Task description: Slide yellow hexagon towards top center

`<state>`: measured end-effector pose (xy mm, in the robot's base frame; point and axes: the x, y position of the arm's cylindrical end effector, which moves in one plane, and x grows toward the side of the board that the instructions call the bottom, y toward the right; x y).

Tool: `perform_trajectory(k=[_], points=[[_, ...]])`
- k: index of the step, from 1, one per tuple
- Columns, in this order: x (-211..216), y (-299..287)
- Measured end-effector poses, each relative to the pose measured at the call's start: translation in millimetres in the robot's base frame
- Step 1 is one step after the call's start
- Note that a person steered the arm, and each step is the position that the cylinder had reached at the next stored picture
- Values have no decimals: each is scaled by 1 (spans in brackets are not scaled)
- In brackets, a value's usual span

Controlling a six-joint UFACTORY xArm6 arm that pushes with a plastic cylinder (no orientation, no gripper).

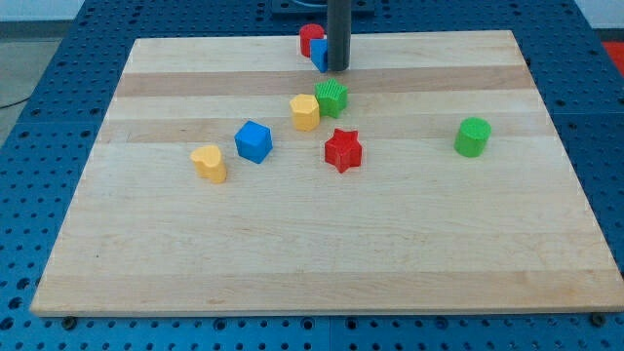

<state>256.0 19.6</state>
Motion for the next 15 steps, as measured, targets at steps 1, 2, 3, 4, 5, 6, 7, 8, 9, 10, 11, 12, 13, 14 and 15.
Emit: perform_trajectory(k=[1,2,3,4,5,6,7,8,9,10,11,12,13,14,15], points=[[0,0],[4,0],[29,16],[29,16],[29,16],[38,23],[90,37],[124,24],[123,-29],[97,-71],[89,-70],[99,-79],[103,-126],[101,-171],[100,-140]])
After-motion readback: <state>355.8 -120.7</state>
